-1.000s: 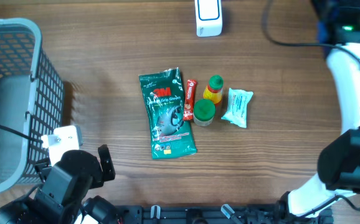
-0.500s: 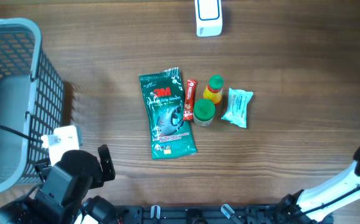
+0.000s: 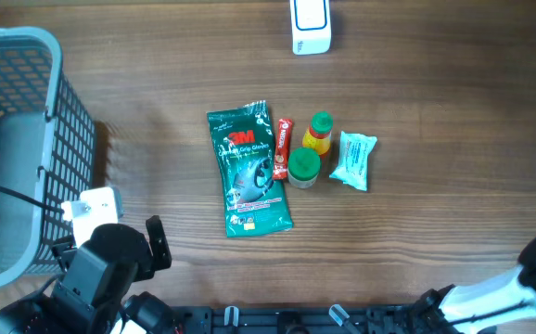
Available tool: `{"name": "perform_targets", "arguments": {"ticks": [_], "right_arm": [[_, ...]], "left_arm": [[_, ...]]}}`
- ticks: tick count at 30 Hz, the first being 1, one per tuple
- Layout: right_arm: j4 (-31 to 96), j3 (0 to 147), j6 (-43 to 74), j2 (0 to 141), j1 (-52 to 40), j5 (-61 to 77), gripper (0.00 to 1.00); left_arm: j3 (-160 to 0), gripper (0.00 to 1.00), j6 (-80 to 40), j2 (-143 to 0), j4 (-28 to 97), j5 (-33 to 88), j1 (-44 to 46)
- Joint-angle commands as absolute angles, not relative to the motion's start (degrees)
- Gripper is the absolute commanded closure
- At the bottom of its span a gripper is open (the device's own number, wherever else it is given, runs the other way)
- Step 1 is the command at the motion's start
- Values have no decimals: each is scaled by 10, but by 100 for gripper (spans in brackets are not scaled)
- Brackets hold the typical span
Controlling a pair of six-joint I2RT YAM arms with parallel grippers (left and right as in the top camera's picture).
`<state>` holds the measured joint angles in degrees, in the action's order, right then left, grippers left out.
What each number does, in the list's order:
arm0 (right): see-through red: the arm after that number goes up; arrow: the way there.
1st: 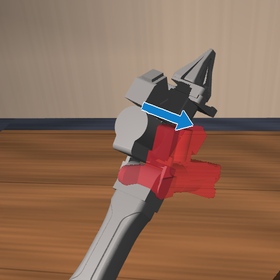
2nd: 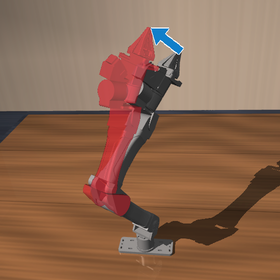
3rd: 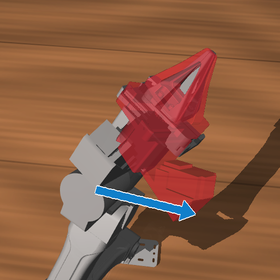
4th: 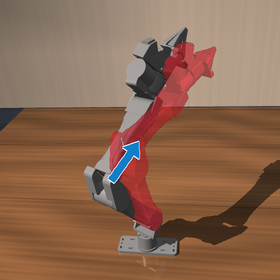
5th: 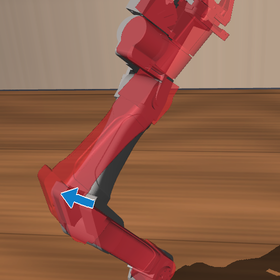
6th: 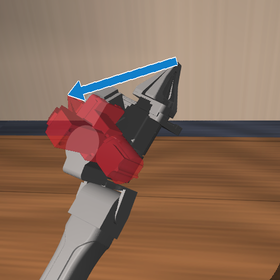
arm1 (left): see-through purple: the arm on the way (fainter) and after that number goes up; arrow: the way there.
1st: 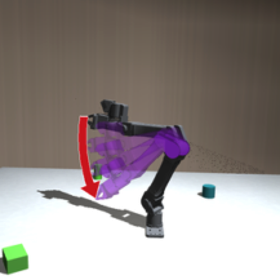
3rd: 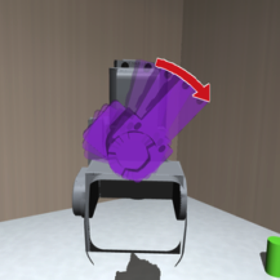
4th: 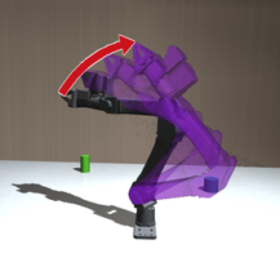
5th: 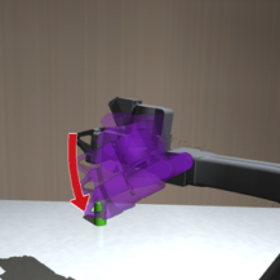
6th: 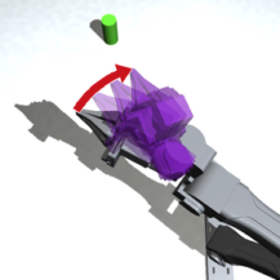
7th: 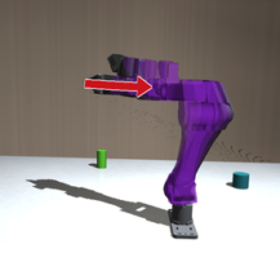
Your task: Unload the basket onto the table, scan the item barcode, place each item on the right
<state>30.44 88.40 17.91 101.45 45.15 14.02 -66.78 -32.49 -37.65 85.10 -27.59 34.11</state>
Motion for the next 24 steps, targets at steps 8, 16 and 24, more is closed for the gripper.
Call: {"name": "perform_targets", "arguments": {"ticks": [8, 16, 24], "right_arm": [[587, 884, 235, 897, 256, 284, 0], [550, 751, 142, 965, 47, 191, 4], [482, 675, 176, 996, -46, 191, 38]], "left_arm": [[-675, 0, -335, -376, 849, -275, 338], [-675, 0, -335, -376, 849, -275, 338], [-675, 0, -335, -376, 849, -275, 338]]}}
